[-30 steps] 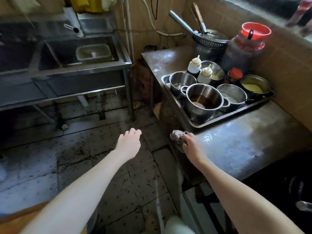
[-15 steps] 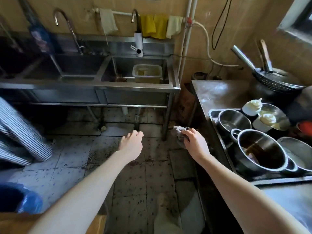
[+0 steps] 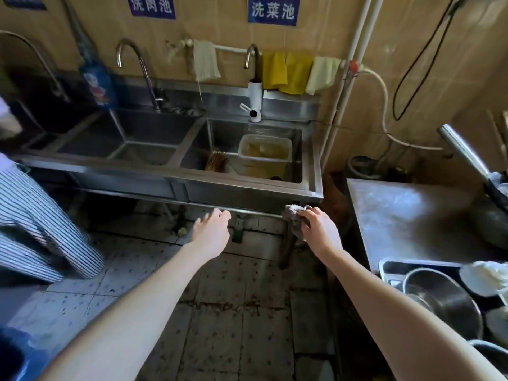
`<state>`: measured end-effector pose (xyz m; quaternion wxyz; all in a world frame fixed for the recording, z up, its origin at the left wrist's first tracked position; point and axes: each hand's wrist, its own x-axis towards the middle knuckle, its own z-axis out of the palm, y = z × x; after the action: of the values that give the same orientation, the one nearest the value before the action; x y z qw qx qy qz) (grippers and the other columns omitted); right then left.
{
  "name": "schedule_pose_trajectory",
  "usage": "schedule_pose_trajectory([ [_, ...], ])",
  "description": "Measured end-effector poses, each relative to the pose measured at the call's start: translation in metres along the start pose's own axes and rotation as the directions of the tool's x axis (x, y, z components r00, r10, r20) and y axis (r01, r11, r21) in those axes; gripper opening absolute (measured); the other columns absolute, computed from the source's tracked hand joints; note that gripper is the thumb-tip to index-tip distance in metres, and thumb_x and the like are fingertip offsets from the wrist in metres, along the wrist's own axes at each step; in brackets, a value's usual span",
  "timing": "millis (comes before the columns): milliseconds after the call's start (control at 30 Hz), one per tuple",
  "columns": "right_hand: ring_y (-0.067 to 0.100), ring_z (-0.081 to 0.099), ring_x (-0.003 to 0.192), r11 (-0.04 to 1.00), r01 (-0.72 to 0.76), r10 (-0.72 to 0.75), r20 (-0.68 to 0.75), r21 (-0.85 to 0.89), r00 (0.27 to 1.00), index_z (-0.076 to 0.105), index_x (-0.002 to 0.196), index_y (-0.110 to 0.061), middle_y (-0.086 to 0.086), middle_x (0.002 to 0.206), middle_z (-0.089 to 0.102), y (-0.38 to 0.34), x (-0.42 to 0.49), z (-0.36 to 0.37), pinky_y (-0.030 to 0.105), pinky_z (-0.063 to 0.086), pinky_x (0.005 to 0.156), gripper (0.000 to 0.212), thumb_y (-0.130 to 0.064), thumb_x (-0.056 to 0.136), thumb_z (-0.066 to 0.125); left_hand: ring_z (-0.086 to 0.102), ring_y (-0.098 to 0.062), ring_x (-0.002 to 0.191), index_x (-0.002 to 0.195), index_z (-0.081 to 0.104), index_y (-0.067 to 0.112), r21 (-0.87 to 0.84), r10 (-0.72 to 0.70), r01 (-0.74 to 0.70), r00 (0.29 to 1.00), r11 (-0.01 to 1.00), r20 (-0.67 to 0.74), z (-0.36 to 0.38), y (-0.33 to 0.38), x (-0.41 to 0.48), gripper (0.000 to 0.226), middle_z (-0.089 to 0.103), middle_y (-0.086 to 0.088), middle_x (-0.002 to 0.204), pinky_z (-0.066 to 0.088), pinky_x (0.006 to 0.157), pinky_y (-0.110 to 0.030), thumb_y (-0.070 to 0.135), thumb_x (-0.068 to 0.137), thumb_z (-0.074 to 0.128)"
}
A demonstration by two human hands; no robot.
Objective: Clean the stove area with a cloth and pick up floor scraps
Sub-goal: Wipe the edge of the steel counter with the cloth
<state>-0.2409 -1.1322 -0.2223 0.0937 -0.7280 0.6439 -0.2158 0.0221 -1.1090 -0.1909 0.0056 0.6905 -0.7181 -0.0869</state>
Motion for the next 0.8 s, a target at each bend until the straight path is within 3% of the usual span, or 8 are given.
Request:
schedule_pose_trajectory([
  [233, 0.026, 0.058, 0.107, 1.0, 0.027, -0.028, 0.042, 0.007, 0.999, 0.061, 0.121, -0.015, 0.006, 0.117, 0.062, -0.004, 0.07, 0.025, 0.036, 0.05, 0.089, 0.035, -0.009, 0.087, 0.062, 0.049, -0.029, 0.116, 0.124, 0.046, 0.018, -0.015, -0.043, 0.044, 0.998, 0.999, 0.039, 0.012, -0.025, 0.052, 0.031, 0.049, -0.006, 0.126, 0.037, 0.098, -0.044, 0.013, 0.094, 0.04],
  [433, 0.025, 0.058, 0.106, 1.0, 0.026, -0.025, 0.084, -0.007, 0.996, 0.06, 0.121, -0.015, 0.006, 0.117, 0.061, -0.017, 0.124, 0.053, 0.034, 0.05, 0.086, 0.033, -0.011, 0.088, 0.059, 0.051, -0.027, 0.114, 0.126, 0.046, 0.017, -0.05, 0.025, -0.025, 1.0, 0.998, 0.006, 0.006, -0.044, 0.119, 0.031, 0.049, -0.006, 0.127, 0.038, 0.098, -0.044, 0.015, 0.095, 0.044],
  [567, 0.025, 0.057, 0.104, 1.0, -0.022, 0.023, 0.088, -0.02, 0.996, 0.061, 0.12, -0.016, 0.006, 0.114, 0.062, -0.023, 0.16, 0.069, 0.033, 0.049, 0.082, 0.032, -0.012, 0.088, 0.057, 0.052, -0.026, 0.117, 0.131, 0.043, 0.017, -0.075, 0.086, -0.083, 0.996, 0.994, 0.032, 0.002, -0.056, 0.17, 0.035, 0.047, -0.007, 0.133, 0.037, 0.104, -0.044, 0.016, 0.096, 0.046],
  [700, 0.025, 0.058, 0.102, 0.997, -0.054, 0.059, 0.093, -0.056, 0.994, 0.061, 0.119, -0.016, 0.005, 0.113, 0.062, -0.029, 0.2, 0.084, 0.032, 0.049, 0.081, 0.031, -0.012, 0.089, 0.057, 0.056, -0.024, 0.109, 0.127, 0.046, 0.017, -0.085, 0.106, -0.104, 0.994, 0.991, 0.024, -0.001, -0.076, 0.214, 0.031, 0.051, -0.005, 0.125, 0.045, 0.096, -0.039, 0.016, 0.096, 0.047],
  [800, 0.024, 0.059, 0.104, 0.994, -0.1, 0.103, 0.067, -0.05, 0.992, 0.06, 0.122, -0.016, 0.004, 0.116, 0.062, -0.032, 0.22, 0.098, 0.033, 0.051, 0.082, 0.033, -0.012, 0.089, 0.058, 0.052, -0.026, 0.114, 0.125, 0.047, 0.017, -0.057, 0.118, -0.115, 0.992, 0.992, 0.05, 0.001, -0.088, 0.241, 0.03, 0.052, -0.006, 0.125, 0.044, 0.097, -0.04, 0.014, 0.096, 0.047],
])
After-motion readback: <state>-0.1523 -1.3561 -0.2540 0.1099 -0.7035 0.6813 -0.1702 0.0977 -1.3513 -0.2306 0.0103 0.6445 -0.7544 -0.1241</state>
